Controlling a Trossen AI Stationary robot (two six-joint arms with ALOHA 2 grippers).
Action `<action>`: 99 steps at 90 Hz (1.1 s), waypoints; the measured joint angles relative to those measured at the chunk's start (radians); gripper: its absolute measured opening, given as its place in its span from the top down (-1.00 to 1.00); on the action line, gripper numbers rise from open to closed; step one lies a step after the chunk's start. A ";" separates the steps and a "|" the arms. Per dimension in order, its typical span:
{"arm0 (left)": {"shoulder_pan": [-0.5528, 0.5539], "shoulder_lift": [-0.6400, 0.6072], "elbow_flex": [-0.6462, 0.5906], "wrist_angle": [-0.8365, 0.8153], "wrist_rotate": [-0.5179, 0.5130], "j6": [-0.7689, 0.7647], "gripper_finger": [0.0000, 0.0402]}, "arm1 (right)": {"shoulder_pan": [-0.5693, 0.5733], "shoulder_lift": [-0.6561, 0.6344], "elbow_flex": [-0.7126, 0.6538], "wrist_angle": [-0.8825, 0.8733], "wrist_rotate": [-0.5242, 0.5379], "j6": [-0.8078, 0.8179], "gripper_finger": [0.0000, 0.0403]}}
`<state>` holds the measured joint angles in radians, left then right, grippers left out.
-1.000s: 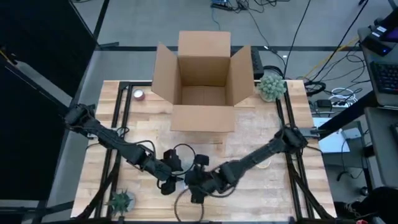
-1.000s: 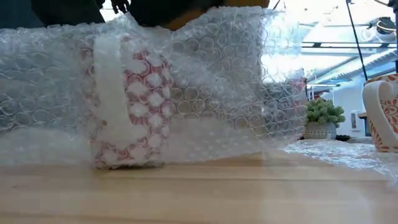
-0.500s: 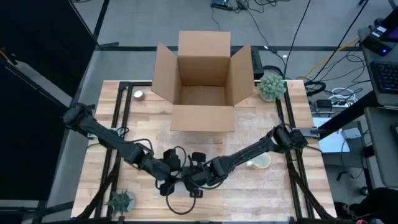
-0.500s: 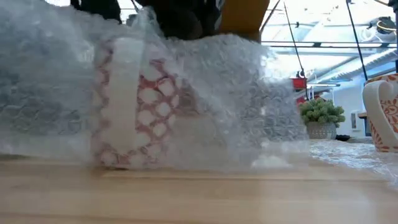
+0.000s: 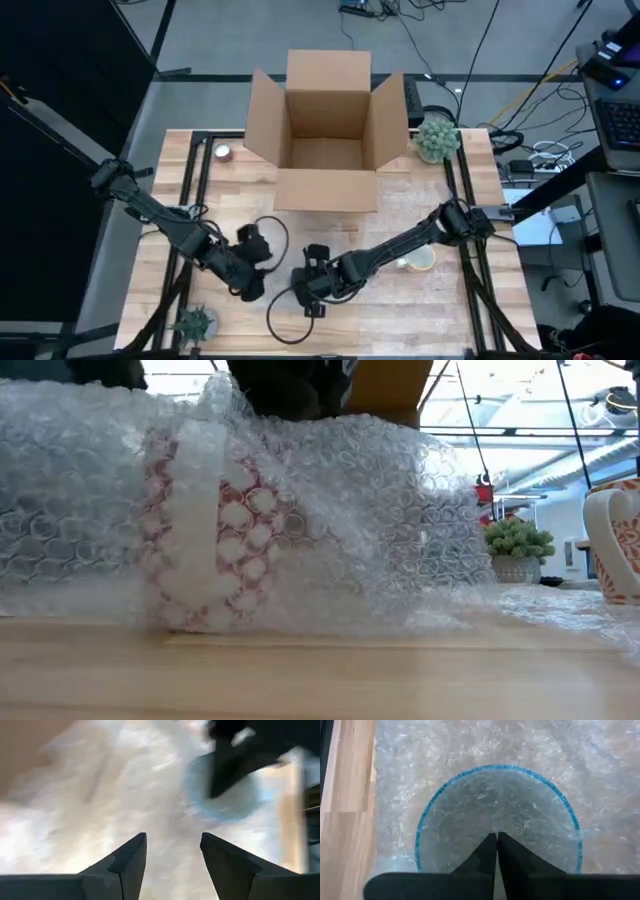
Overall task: Wrap mug
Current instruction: Wrap the red cup with the left transparent bubble wrap
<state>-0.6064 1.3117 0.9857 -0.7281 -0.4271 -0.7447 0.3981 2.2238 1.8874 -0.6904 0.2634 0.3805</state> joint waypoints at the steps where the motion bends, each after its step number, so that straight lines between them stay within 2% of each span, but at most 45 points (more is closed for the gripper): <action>1: -0.003 0.000 -0.005 -0.002 -0.005 -0.003 0.10 | 0.000 0.000 0.000 0.000 0.000 0.000 1.00; 10: -0.018 0.000 -0.072 0.045 -0.030 -0.006 0.10 | 0.000 0.000 0.000 0.006 0.001 0.000 1.00; 19: -0.025 0.002 -0.136 0.214 -0.037 0.025 0.10 | 0.000 0.000 0.000 0.006 0.001 0.000 1.00; 33: -0.024 0.006 -0.160 0.431 -0.056 0.112 0.10 | 0.002 0.000 0.000 0.010 0.001 -0.001 1.00; 45: -0.008 0.055 -0.176 0.539 -0.045 0.150 0.10 | 0.002 0.000 -0.001 0.013 0.001 -0.007 1.00; 61: -0.002 0.108 -0.168 0.488 -0.024 0.149 0.10 | 0.002 0.000 -0.001 0.015 0.003 -0.002 1.00; 72: -0.003 0.056 -0.132 0.333 -0.019 0.149 0.10 | 0.005 0.000 -0.001 0.013 0.002 -0.001 1.00; 82: -0.003 -0.019 -0.102 0.275 -0.025 0.157 0.10 | 0.006 0.000 -0.001 0.013 -0.003 -0.003 1.00; 94: 0.000 -0.041 -0.136 0.075 -0.080 0.143 0.10 | 0.006 0.000 -0.001 0.013 -0.003 -0.007 1.00; 99: 0.005 -0.037 -0.170 0.052 -0.098 0.111 0.10 | 0.006 0.000 -0.001 0.013 -0.003 -0.007 1.00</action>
<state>-0.6016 1.2748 0.8162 -0.6758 -0.5256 -0.6335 0.4038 2.2238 1.8866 -0.6773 0.2608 0.3733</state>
